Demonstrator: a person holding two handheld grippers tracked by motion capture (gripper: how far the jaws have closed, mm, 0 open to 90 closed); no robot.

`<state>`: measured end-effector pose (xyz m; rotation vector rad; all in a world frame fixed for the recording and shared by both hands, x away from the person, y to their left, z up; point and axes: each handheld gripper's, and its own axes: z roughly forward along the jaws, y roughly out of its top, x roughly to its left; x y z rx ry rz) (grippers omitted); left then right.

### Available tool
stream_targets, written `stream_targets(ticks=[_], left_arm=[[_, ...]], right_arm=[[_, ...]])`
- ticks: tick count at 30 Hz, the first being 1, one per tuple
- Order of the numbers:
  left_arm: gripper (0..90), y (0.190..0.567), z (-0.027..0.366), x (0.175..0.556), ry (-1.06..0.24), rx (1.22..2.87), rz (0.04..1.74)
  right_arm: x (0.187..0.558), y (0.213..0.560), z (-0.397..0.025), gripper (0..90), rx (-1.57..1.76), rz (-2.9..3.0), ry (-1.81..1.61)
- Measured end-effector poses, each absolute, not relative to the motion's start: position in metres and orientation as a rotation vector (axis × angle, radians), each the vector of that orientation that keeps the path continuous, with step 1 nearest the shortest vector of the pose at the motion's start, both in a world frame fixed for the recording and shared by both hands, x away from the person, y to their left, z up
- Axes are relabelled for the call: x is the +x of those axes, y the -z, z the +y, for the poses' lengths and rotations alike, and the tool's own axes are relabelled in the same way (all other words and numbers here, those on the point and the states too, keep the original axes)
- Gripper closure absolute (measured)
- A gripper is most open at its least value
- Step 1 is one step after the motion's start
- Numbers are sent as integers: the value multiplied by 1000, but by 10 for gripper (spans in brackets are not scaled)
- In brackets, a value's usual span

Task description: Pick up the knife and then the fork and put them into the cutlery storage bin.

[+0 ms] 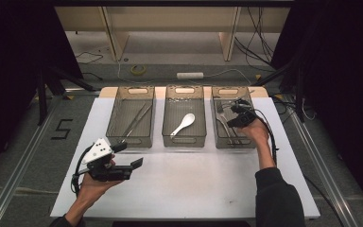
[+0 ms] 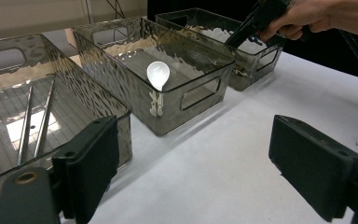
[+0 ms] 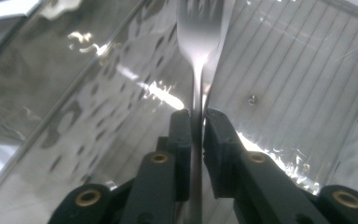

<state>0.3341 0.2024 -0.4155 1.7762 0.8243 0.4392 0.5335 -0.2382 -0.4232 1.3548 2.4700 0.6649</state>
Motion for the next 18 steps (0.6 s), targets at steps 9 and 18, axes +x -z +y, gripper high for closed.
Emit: stream_targets(ticks=[9, 18], left_arm=[[157, 415, 202, 334, -440, 1778, 824], [157, 416, 202, 334, -438, 1777, 825]], right_arm=[[531, 414, -241, 736, 1368, 2456, -744], [522, 406, -239, 569, 1372, 2443, -819]])
